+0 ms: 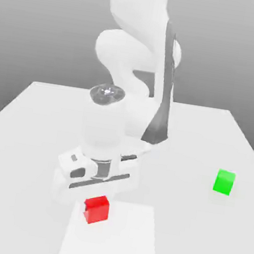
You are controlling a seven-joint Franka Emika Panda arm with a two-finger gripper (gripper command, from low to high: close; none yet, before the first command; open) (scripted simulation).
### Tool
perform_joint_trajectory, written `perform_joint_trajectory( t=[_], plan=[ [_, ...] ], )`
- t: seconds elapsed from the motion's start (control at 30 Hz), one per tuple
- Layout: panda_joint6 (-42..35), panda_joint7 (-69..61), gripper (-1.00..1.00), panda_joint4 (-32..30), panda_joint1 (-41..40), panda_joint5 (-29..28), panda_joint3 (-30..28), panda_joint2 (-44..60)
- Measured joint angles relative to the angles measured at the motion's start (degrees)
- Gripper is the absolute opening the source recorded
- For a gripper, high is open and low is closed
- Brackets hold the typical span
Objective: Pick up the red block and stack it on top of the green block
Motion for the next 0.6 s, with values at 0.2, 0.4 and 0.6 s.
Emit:
perform_joint_trajectory(
  t=[0.2,0.4,0.6],
  plan=[
    [-6.11,4.98,-1.00,-0.91,2.19,-7.04,-3.98,-7.45],
    [-12.22,7.14,-1.00,-2.27,3.18,-11.04,-3.87,-14.65],
    [-14.88,-3.90,-1.00,-2.78,16.76,-8.06,2.89,-17.69]
  ],
)
